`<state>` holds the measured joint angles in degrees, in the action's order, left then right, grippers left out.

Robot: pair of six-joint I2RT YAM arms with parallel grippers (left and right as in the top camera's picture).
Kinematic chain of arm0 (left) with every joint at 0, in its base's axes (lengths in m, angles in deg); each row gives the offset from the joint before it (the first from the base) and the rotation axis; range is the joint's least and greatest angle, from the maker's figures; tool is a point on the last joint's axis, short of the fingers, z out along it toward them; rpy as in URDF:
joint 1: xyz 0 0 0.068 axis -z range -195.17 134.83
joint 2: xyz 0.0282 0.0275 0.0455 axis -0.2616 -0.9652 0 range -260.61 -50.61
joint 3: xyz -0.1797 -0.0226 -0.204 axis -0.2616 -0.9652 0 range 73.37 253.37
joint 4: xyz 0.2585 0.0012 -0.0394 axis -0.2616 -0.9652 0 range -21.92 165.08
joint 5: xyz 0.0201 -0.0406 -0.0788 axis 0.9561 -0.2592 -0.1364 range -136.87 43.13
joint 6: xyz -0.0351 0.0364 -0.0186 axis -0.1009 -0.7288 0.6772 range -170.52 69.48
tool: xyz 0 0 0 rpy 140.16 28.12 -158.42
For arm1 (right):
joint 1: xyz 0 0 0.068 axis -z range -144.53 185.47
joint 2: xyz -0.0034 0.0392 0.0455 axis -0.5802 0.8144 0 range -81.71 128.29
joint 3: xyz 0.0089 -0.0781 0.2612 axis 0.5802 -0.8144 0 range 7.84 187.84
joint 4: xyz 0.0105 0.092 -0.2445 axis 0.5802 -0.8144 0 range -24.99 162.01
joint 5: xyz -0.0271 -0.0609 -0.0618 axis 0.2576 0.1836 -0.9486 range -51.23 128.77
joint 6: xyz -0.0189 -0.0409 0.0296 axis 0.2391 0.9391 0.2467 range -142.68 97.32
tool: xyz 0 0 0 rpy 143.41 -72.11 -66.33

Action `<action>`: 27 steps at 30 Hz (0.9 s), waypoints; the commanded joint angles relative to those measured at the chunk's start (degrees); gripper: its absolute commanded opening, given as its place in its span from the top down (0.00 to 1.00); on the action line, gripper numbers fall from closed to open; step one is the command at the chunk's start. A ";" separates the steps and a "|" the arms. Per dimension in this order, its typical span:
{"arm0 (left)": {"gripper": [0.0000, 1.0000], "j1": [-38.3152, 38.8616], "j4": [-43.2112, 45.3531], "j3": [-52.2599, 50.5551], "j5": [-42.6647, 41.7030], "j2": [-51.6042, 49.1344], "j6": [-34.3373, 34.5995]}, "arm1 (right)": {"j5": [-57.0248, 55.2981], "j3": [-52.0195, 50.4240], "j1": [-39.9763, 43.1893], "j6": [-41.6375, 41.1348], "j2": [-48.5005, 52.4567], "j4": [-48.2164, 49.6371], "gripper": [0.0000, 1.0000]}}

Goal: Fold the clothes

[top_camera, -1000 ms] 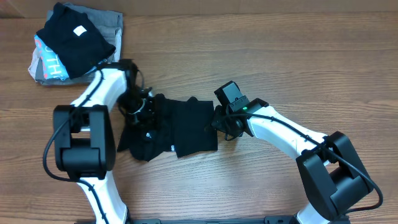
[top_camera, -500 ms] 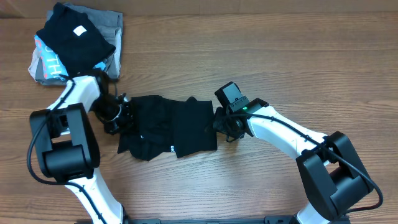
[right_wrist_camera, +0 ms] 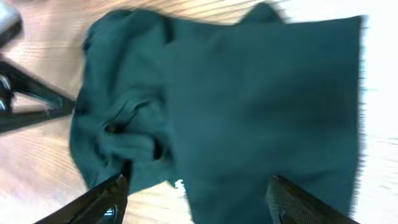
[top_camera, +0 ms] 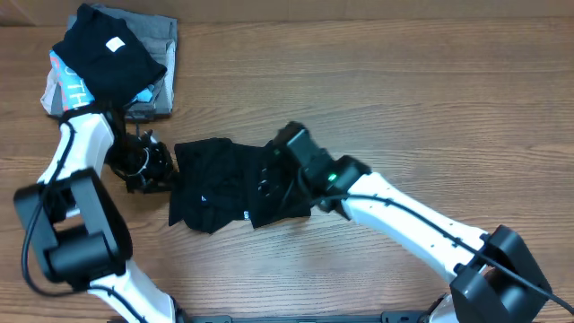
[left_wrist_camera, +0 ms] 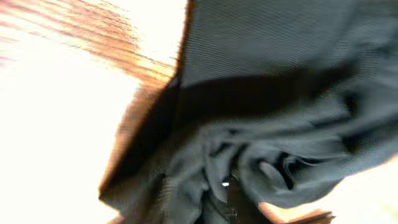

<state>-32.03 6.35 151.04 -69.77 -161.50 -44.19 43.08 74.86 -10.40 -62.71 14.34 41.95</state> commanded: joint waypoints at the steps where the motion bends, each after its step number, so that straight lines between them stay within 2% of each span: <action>1: 0.60 0.33 -0.22 1.22 -0.07 3.02 0.50 | -3.91 0.68 -2.40 1.03 0.37 0.79 0.24; 10: 0.60 0.39 -0.74 1.22 -0.68 2.89 0.50 | -13.75 0.68 -8.57 0.79 8.17 2.54 0.28; 17: 0.60 0.39 -0.92 1.22 -0.68 2.89 0.50 | -15.72 1.01 -9.51 0.22 8.79 4.24 0.31; 27: 0.59 0.39 -1.16 1.22 -0.68 2.89 0.50 | -22.47 1.20 -14.99 0.87 10.51 6.91 0.30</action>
<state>-32.03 5.44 151.63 -69.81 -159.03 -44.04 24.64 74.93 -23.73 -62.06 23.61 47.98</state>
